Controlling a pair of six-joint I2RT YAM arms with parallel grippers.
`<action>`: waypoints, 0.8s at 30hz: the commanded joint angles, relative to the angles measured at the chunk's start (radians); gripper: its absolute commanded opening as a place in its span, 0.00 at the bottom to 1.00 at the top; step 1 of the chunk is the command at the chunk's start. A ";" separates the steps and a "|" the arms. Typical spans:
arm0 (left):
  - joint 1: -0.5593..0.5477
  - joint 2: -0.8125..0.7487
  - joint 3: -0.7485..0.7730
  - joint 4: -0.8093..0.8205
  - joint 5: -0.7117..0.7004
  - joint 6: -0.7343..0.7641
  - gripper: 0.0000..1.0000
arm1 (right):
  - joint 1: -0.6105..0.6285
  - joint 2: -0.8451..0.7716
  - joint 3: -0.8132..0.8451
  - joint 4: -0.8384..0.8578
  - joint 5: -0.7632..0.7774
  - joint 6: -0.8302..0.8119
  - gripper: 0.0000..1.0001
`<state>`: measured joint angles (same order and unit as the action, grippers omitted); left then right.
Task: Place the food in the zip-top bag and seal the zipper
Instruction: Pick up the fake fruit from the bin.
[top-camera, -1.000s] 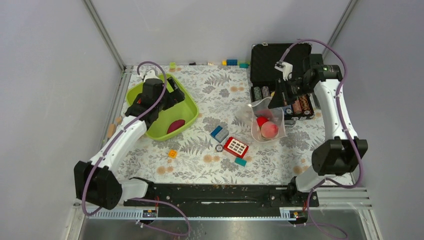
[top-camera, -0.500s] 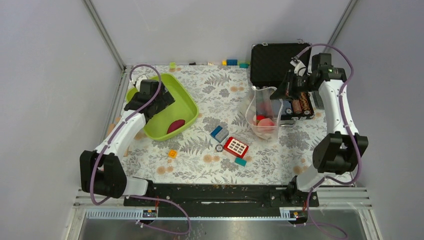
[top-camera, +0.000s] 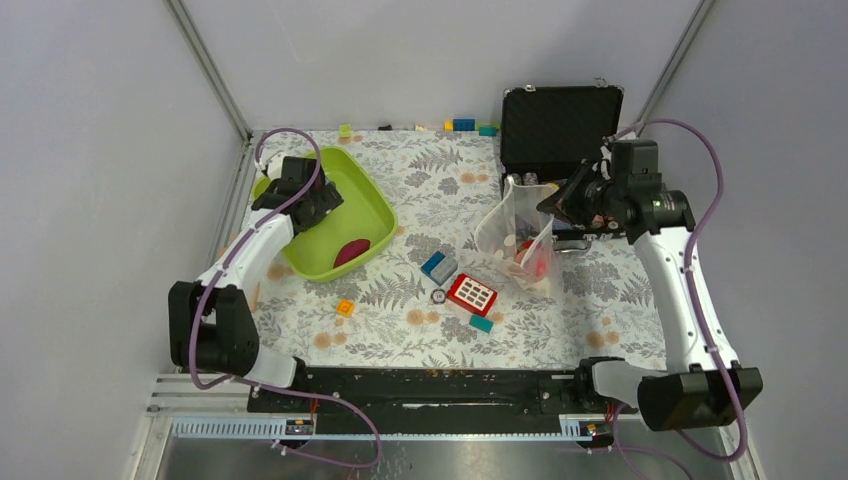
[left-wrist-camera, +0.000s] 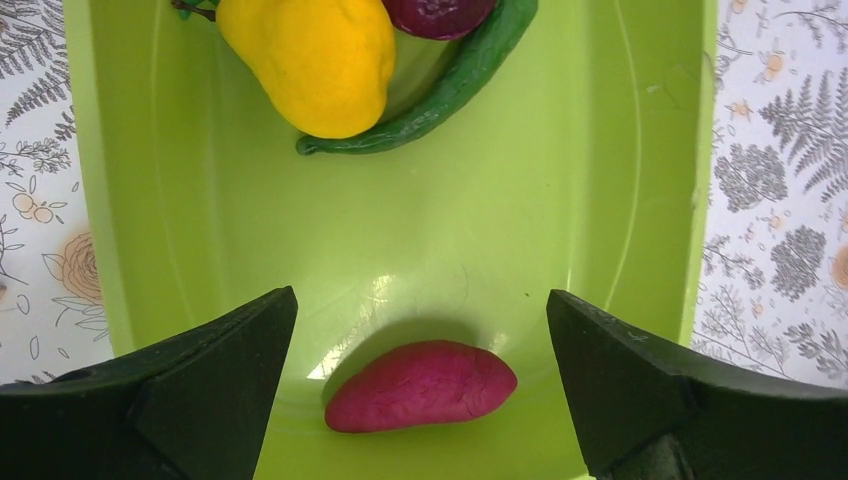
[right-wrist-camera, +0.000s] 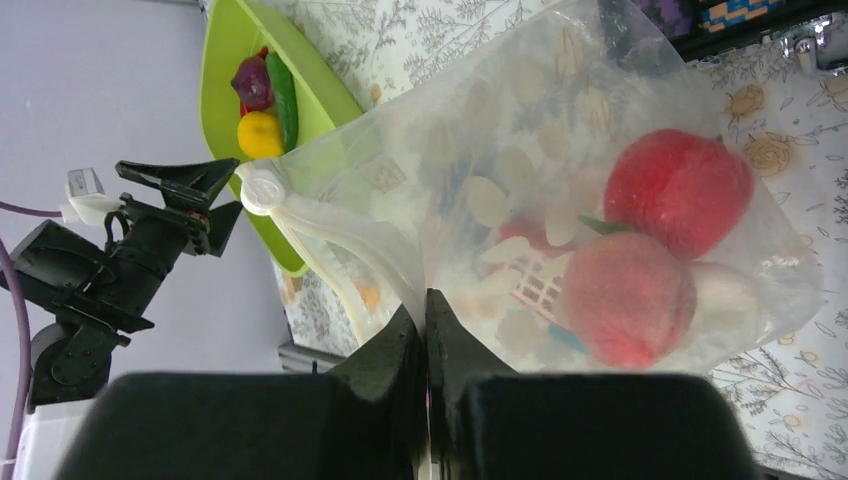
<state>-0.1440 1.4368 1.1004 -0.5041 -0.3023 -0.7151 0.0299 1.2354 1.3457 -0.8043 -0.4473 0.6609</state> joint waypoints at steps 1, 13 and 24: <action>0.025 0.041 0.055 0.005 -0.040 -0.020 0.99 | 0.103 -0.056 -0.038 0.093 0.267 0.114 0.06; 0.069 0.113 0.067 0.027 0.006 0.049 0.99 | 0.227 -0.072 -0.222 0.350 0.329 0.214 0.07; 0.126 0.242 0.139 0.123 0.011 0.285 0.99 | 0.226 -0.013 -0.222 0.376 0.262 0.171 0.08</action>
<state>-0.0479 1.6451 1.1709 -0.4706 -0.2913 -0.5289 0.2489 1.1995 1.1110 -0.4728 -0.1593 0.8574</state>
